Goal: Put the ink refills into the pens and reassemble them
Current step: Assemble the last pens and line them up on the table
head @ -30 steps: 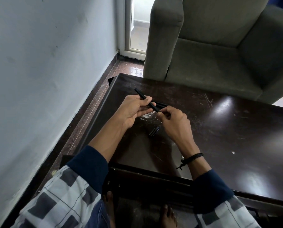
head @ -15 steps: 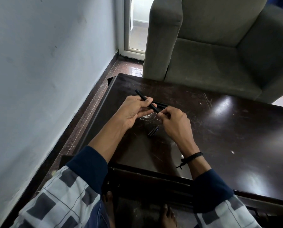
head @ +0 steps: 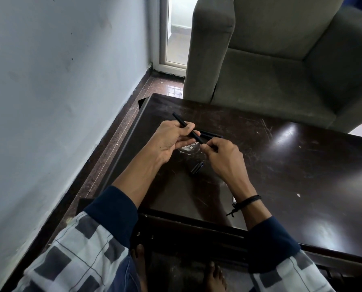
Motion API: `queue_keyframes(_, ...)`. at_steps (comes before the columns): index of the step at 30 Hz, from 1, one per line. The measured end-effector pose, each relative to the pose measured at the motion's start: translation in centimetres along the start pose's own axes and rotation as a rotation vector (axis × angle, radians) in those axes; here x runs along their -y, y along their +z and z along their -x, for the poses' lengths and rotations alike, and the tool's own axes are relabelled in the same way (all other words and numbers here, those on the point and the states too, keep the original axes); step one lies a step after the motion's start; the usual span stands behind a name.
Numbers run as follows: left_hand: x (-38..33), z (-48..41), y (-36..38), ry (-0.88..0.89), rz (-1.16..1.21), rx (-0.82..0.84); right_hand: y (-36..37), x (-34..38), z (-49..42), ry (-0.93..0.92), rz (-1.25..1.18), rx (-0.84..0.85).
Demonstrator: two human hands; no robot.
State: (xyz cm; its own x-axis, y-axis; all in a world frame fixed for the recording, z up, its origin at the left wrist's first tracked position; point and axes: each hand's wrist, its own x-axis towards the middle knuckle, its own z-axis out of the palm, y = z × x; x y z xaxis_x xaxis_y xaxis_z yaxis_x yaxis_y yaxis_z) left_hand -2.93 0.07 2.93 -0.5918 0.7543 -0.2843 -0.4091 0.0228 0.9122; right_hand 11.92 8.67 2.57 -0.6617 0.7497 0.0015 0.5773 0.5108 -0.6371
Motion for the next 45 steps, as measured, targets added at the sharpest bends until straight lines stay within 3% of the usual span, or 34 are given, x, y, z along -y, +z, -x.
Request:
queue_keyframes(27, 0.10, -0.20, 0.05, 0.008, 0.055, -0.026, 0.16, 0.11, 0.15, -0.043, 0.003, -0.053)
queue_keyframes(40, 0.11, -0.26, -0.07, 0.019, 0.011, -0.004, -0.20, 0.30, 0.18, -0.008, 0.012, -0.019)
queue_keyframes(45, 0.18, -0.62, -0.17, 0.028, 0.049, -0.048, -0.47, -0.03, 0.07, 0.025, 0.031, 0.068)
